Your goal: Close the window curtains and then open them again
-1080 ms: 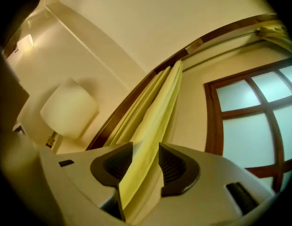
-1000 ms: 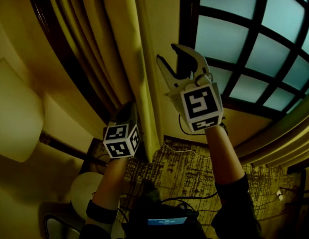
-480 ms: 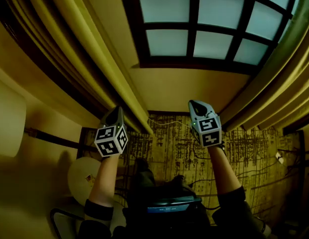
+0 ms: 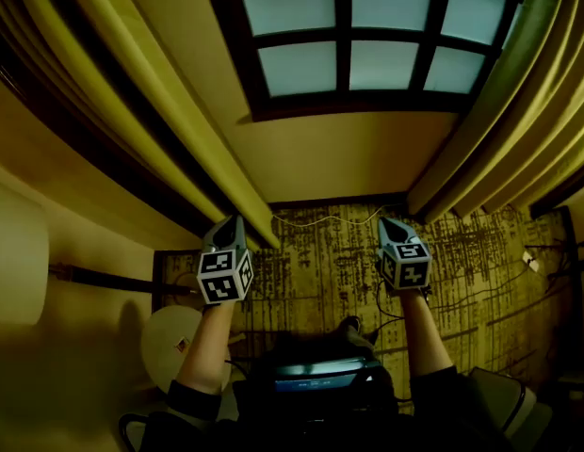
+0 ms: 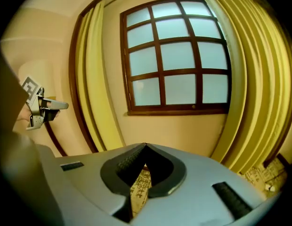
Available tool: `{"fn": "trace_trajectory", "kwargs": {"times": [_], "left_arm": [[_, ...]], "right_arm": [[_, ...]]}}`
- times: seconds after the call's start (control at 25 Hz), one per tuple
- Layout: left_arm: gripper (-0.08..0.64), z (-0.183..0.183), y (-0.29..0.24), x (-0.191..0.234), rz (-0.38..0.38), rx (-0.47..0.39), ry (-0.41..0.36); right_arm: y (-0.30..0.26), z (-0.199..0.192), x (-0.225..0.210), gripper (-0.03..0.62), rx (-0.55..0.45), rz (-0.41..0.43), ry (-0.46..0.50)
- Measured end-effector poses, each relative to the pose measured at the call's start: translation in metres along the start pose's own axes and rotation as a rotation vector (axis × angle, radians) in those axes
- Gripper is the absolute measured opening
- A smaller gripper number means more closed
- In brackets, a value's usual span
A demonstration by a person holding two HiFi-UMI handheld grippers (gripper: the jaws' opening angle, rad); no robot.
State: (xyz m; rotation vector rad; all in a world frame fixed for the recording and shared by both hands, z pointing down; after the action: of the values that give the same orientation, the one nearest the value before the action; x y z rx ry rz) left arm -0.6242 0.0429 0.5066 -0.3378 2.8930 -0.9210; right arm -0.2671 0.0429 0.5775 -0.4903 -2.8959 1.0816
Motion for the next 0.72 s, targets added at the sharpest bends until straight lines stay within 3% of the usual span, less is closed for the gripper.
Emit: {"fn": "trace_trajectory", "kwargs": {"times": [0.12,0.24,0.44,0.72], "left_arm": [[0.004,-0.016,0.000,0.013,-0.050,0.021,0.002],[0.004,-0.030,0.001,0.034,-0.095,0.031,0.008],[0.004,-0.053,0.002,0.059,-0.140,0.051,0.014],[0.004,-0.058,0.009,0.068,-0.180,0.041,0.036]], "right_arm": [[0.004,-0.018,0.014,0.015,0.014,-0.034,-0.082],[0.006,-0.033,0.042,0.015,0.031,-0.046,-0.104],[0.005,-0.050,0.076,0.015,0.043,-0.077,-0.107],[0.005,-0.058,0.088,0.015,0.067,-0.096,-0.063]]}}
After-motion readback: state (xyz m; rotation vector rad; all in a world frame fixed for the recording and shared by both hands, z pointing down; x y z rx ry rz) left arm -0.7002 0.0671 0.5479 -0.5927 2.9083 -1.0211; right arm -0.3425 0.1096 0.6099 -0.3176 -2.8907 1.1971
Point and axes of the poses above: the fingertips, and each gripper's own axes: y backward along the fingers, x to its left, z out of its top, the point moved 5 cm from there along y, backward along the fingers, and after that the axes turned 10 degrees about x, right-handed, at the moved point
